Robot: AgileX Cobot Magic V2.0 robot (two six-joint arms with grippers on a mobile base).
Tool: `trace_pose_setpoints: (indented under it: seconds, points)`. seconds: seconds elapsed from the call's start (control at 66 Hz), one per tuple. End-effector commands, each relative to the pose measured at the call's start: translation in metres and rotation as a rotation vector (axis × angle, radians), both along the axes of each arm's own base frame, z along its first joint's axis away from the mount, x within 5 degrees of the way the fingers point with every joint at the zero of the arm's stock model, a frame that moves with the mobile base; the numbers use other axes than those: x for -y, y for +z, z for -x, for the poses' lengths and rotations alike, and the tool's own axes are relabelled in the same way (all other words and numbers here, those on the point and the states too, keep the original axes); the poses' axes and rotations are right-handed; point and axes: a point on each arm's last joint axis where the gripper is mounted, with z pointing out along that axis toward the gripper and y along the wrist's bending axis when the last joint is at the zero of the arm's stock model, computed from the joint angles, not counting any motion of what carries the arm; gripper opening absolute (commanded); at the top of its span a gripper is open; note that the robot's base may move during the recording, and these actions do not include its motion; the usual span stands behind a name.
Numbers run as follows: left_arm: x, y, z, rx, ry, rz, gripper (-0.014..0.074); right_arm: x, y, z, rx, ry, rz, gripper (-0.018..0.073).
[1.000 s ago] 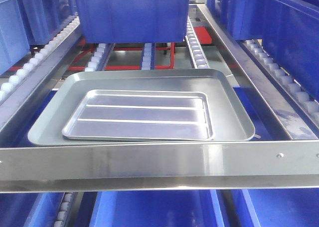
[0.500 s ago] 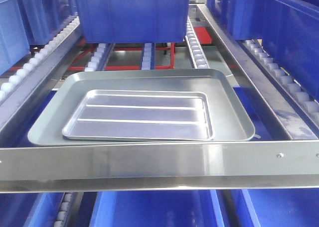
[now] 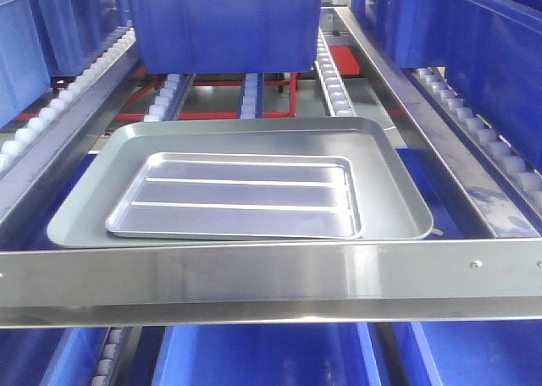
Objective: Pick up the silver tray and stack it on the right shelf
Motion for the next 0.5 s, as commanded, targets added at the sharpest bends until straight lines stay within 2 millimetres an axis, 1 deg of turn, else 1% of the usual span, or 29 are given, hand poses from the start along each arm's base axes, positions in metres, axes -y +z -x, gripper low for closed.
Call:
trace_pose_setpoints:
  seconds: [0.0,0.212,0.364,0.485]
  points:
    - [0.003,0.016,0.003,0.087,-0.044,0.043,-0.0093,0.000,0.010,0.002,0.114,-0.003,0.004,0.0057]
    - [0.003,0.015,0.003,0.086,-0.044,0.042,-0.0093,0.000,0.010,0.002,0.114,-0.003,0.004,0.0057]
    - [0.002,0.010,0.003,0.084,-0.042,0.036,-0.0093,0.000,0.010,0.002,0.114,-0.003,0.004,0.0057]
    - [-0.007,0.001,0.015,0.185,-0.010,-0.079,-0.0093,0.000,0.010,0.002,0.114,-0.004,0.004,0.0057]
